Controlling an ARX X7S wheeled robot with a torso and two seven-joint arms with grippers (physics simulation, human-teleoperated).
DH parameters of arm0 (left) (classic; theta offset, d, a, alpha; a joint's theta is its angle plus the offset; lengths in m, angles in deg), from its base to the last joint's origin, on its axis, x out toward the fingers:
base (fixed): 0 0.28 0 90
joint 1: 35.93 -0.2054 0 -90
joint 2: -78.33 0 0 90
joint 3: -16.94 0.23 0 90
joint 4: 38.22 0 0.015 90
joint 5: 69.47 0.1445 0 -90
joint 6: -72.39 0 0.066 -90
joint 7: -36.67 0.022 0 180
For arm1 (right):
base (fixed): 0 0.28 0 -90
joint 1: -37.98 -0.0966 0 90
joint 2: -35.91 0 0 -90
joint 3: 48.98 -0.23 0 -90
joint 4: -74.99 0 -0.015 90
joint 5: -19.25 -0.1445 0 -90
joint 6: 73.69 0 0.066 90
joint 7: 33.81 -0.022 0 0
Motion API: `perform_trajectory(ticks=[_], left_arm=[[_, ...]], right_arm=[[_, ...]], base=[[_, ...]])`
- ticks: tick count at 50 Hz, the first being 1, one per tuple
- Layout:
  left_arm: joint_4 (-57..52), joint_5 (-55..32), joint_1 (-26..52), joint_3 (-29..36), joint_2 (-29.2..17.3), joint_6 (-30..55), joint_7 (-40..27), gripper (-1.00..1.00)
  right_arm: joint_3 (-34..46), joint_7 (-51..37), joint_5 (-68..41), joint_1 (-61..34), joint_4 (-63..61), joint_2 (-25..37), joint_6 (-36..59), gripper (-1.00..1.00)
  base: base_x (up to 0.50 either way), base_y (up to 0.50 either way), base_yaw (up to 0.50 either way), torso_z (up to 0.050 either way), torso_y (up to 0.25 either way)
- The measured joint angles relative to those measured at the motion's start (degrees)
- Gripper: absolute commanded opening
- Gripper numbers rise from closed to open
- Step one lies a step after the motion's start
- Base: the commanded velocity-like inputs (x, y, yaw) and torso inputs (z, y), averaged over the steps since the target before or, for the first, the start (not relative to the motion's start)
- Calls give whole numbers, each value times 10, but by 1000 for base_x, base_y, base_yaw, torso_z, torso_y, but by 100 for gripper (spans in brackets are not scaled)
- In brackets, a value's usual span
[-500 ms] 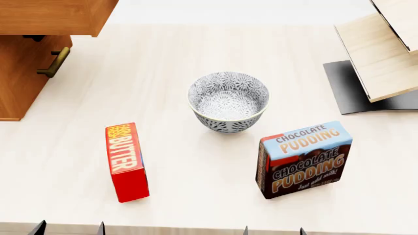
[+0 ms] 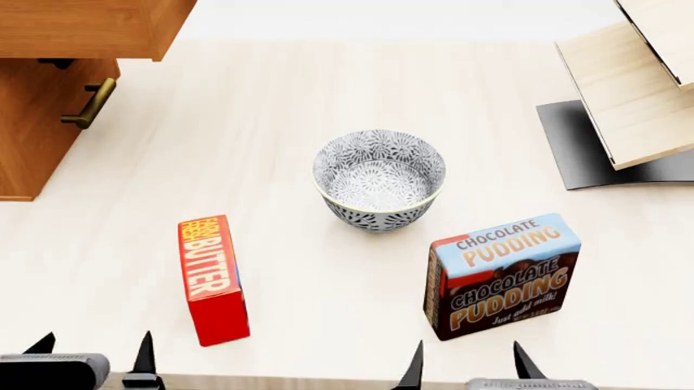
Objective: Close the top drawer of the cabinet.
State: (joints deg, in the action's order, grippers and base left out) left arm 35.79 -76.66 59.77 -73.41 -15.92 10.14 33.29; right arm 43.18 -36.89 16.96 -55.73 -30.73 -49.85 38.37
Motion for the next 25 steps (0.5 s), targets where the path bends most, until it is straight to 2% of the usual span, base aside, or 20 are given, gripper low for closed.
perform_trajectory(ticks=[5, 11, 18, 25], left_arm=[[-88, -54, 42, -32, -9, 149, -3, 100], [-165, -103, 89, -64, -16, 275, -8, 100], [-211, -138, 123, -92, -19, 366, -15, 100], [-231, -158, 139, -107, -22, 413, -20, 100]], right_arm=[[-11, 5, -25, -31, -85, 12, 116, 100], [-25, 8, -50, -74, -164, 24, 228, 100], [-37, 11, -70, -106, -216, 32, 305, 100], [-44, 13, -82, -118, -235, 37, 336, 100]], base=[[0, 0, 0, 0, 0], [0, 0, 0, 0, 0], [0, 0, 0, 0, 0], [0, 0, 0, 0, 0]])
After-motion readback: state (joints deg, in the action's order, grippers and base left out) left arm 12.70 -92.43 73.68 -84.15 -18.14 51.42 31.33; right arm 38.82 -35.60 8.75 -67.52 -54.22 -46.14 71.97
